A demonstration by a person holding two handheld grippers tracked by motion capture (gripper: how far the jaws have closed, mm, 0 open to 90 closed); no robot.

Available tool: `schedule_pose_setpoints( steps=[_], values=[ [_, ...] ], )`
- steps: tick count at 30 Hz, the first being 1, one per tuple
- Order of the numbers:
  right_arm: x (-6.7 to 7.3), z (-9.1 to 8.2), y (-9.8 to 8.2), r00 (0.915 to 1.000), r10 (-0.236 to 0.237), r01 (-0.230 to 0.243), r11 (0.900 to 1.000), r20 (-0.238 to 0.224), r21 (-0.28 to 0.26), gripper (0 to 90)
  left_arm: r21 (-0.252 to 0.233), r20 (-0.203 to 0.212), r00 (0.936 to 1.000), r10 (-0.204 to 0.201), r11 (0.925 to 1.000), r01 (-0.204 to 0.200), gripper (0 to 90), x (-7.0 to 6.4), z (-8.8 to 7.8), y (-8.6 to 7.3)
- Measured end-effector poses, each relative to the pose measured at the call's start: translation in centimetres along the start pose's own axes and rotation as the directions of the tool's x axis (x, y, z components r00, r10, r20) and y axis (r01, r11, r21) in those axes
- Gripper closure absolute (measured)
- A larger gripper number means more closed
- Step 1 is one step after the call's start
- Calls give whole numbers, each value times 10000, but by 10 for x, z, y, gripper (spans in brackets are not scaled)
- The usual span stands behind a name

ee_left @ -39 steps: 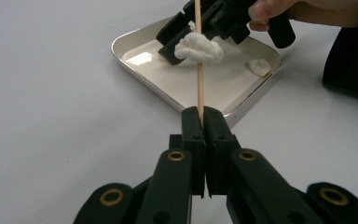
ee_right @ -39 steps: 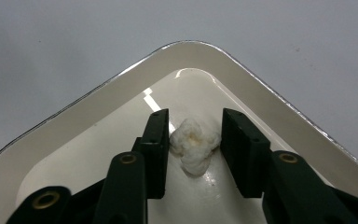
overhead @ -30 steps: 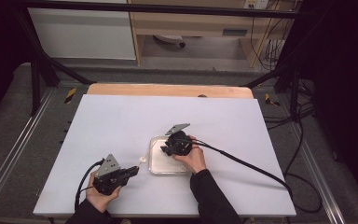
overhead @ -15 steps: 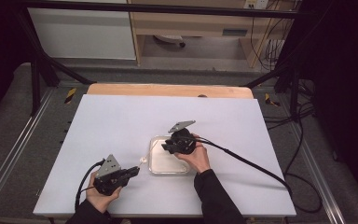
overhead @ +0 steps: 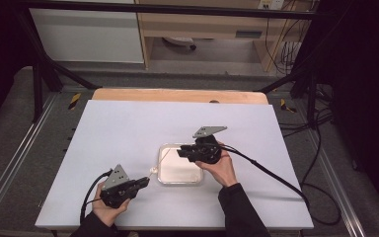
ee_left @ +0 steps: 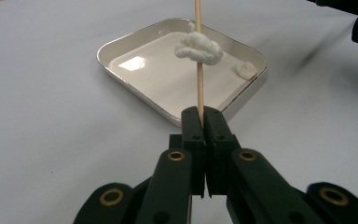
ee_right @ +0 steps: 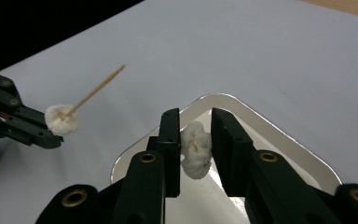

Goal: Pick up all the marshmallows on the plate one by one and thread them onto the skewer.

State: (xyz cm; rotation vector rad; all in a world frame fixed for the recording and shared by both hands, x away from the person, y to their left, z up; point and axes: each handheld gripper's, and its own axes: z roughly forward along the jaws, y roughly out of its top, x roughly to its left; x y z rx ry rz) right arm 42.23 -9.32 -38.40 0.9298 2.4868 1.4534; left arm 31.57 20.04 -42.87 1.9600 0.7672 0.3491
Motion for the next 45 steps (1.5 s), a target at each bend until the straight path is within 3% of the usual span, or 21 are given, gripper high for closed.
schedule_pose_setpoints(
  steps=[10,17,25,45],
  values=[
    [1,-33,7,9964,345,-437,9917,-772,-1208,740,-160,326,9989,333,9993,-328,884,-7,1,1],
    [4,-40,12,9859,643,-929,9782,-1545,-1856,738,-275,548,9970,544,9982,-529,884,-11,2,2],
    [5,-40,12,9786,744,-1133,9732,-1920,-2002,736,-313,650,9954,711,9971,-692,883,-13,3,3],
    [7,-34,8,9679,874,-1324,9743,-2358,-1824,733,-484,563,9959,709,9965,-682,884,-13,2,2]
  ],
)
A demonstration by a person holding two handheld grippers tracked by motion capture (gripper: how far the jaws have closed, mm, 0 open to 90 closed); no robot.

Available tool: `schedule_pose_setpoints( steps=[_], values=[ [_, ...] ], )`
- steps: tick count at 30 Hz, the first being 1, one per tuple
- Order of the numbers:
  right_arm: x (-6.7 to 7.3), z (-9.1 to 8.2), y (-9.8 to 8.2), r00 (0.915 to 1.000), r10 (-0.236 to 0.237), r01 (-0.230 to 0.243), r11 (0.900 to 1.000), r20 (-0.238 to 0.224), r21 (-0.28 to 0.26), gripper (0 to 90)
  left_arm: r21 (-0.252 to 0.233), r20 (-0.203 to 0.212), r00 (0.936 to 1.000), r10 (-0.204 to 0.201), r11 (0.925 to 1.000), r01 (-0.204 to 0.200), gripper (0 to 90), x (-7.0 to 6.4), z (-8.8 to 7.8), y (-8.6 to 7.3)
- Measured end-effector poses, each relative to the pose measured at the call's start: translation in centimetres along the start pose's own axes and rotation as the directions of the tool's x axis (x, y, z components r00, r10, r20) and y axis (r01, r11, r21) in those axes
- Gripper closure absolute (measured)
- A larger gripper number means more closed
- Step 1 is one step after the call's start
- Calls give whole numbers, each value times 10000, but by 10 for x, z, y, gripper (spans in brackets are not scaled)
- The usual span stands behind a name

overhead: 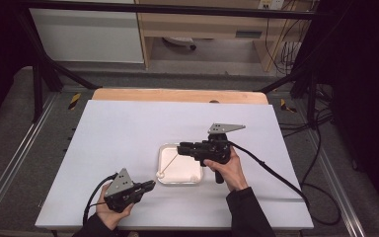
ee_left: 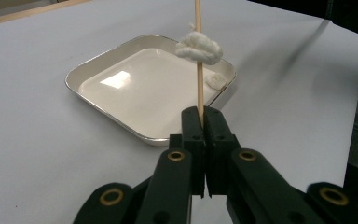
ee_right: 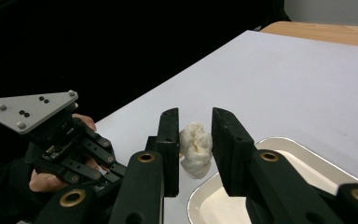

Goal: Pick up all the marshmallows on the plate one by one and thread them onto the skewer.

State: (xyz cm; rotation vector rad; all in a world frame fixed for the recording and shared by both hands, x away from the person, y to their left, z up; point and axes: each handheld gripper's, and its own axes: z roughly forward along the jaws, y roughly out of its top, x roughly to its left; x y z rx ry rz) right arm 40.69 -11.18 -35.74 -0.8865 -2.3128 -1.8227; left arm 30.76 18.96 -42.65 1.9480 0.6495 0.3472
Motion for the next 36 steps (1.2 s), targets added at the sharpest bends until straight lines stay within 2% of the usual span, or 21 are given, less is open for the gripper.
schedule_pose_setpoints(
  steps=[7,14,18,27,36],
  values=[
    [0,5,-4,9989,354,-355,9994,-305,-48,733,-166,-125,9999,33,9999,-35,884,-1,0,-1],
    [3,10,-8,9974,590,-610,9970,-416,-468,758,-409,-214,9993,-295,9988,286,884,0,-2,-1],
    [5,13,-11,9973,595,-624,9957,-434,-689,772,-375,-213,9990,-387,9986,379,885,-1,-1,-2],
    [7,20,-18,9978,488,-522,9954,-440,-807,789,-301,-227,9984,-514,9983,507,885,-3,2,-2],
    [10,24,-23,9978,395,-441,9952,-541,-869,803,-244,-282,9986,-440,9988,433,886,-4,3,-2]
  ],
)
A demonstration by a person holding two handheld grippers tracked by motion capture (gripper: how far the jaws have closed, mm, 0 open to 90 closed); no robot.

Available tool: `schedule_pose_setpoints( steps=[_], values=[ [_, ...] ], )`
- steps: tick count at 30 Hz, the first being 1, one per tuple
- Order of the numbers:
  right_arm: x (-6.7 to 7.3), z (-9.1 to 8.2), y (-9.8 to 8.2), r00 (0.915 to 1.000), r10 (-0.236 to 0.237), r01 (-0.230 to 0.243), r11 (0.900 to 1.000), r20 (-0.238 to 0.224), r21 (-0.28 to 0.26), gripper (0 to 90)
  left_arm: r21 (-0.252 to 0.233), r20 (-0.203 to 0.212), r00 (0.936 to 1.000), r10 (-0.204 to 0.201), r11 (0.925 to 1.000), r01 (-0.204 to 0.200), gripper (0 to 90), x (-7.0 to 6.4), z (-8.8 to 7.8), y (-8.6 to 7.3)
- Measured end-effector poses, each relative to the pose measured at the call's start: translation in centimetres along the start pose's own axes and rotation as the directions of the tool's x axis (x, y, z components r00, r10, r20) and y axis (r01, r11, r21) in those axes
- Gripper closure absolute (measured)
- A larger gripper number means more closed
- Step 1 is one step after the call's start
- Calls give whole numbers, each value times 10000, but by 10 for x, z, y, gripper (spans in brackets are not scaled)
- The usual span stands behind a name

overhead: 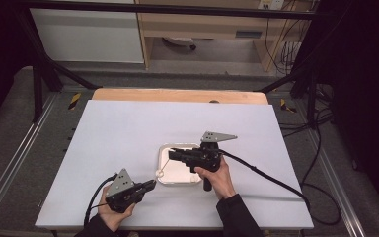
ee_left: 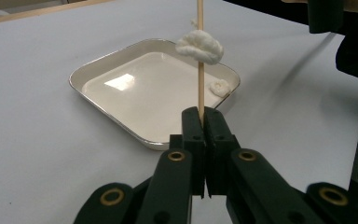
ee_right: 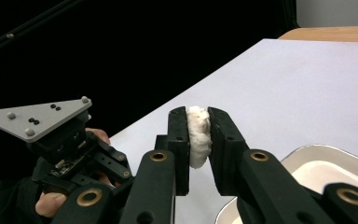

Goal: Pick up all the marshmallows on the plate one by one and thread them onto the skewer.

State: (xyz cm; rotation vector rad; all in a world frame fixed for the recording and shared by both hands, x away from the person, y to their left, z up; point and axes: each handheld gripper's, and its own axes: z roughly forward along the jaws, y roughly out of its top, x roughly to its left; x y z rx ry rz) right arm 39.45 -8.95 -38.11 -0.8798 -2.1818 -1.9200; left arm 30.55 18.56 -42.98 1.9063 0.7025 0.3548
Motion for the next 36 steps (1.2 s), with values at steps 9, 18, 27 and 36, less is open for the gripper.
schedule_pose_setpoints(
  steps=[9,18,27,36],
  values=[
    [2,2,-5,9997,73,-74,10000,-225,-61,809,120,-31,9999,98,9999,-97,886,-1,2,0],
    [4,4,-9,9993,135,-136,9999,-346,-15,810,109,-43,10000,79,9999,-79,886,-2,3,0],
    [4,15,-22,9983,165,-130,9980,-563,619,796,-196,-159,9999,41,9998,-44,885,-4,6,6],
    [5,11,-19,9999,54,-60,9981,97,619,576,-90,-198,9997,-107,9999,105,885,-1,6,4]
  ],
)
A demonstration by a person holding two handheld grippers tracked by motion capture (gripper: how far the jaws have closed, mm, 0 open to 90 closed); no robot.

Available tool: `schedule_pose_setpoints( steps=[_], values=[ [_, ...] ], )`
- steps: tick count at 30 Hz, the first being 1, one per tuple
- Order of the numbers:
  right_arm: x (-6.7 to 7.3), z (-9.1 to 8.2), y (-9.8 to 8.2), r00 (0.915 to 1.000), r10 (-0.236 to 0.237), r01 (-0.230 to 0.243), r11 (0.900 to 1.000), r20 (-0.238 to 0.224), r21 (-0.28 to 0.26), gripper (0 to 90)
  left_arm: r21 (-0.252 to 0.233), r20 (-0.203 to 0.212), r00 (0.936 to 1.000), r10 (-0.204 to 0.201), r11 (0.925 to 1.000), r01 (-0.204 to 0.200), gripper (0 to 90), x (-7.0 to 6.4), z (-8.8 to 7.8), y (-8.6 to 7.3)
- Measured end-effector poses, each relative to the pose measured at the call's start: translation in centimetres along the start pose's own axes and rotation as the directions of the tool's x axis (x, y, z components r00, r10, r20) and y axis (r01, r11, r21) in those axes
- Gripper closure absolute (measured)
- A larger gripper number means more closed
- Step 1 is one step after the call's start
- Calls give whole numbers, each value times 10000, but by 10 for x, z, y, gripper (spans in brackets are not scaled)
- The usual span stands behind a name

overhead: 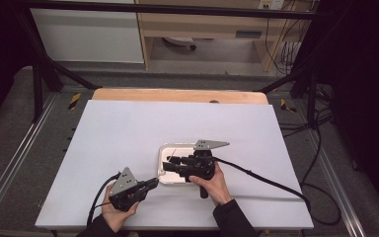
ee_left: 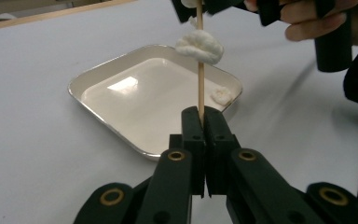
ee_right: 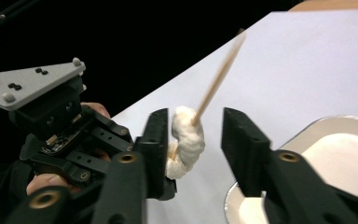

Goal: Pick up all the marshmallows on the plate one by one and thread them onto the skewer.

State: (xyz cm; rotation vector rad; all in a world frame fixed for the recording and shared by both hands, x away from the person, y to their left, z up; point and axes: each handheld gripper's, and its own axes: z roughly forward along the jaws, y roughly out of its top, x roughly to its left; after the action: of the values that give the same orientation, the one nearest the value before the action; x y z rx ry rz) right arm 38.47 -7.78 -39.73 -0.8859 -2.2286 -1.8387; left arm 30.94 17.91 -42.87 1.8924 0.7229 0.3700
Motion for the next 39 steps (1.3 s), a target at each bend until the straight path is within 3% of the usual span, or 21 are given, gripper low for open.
schedule_pose_setpoints(
  steps=[4,7,12,15,18,22,26,29,32,39],
  values=[
    [3,-10,8,9978,-393,393,9992,531,28,417,26,-40,9997,-230,9997,230,885,5,-2,-2],
    [2,-16,10,9907,-750,718,9969,1136,325,295,119,-77,9996,-270,9996,271,884,7,-3,-2],
    [-6,-23,6,9686,-1253,1034,9885,2145,1105,154,322,-76,9993,-373,9988,375,884,9,-2,-3],
    [-12,-27,1,9514,-1649,1187,9757,2603,1840,112,389,-69,9993,-366,9986,368,883,9,-2,-4],
    [-16,-28,-4,9306,-2200,1428,9541,2926,2632,146,442,-71,9992,-404,9982,407,883,10,-2,-4],
    [-21,-29,-10,9241,-2408,1431,9381,2968,3154,217,508,-40,9993,-378,9980,379,883,10,-2,-4],
    [-26,-28,-16,9083,-2698,1355,9128,3197,3852,292,543,-18,9993,-364,9979,364,882,10,-2,-4],
    [-29,-26,-21,9078,-2767,1309,9008,3150,4140,354,560,-10,9993,-378,9977,378,882,10,-2,-4],
    [-33,-23,-26,9012,-2956,1348,8862,3170,4433,415,583,-7,9994,-354,9977,354,882,10,-2,-5],
    [-36,-17,-34,9036,-3070,1276,8586,2987,4966,534,602,20,9994,-350,9976,348,882,10,-2,-5]
  ],
)
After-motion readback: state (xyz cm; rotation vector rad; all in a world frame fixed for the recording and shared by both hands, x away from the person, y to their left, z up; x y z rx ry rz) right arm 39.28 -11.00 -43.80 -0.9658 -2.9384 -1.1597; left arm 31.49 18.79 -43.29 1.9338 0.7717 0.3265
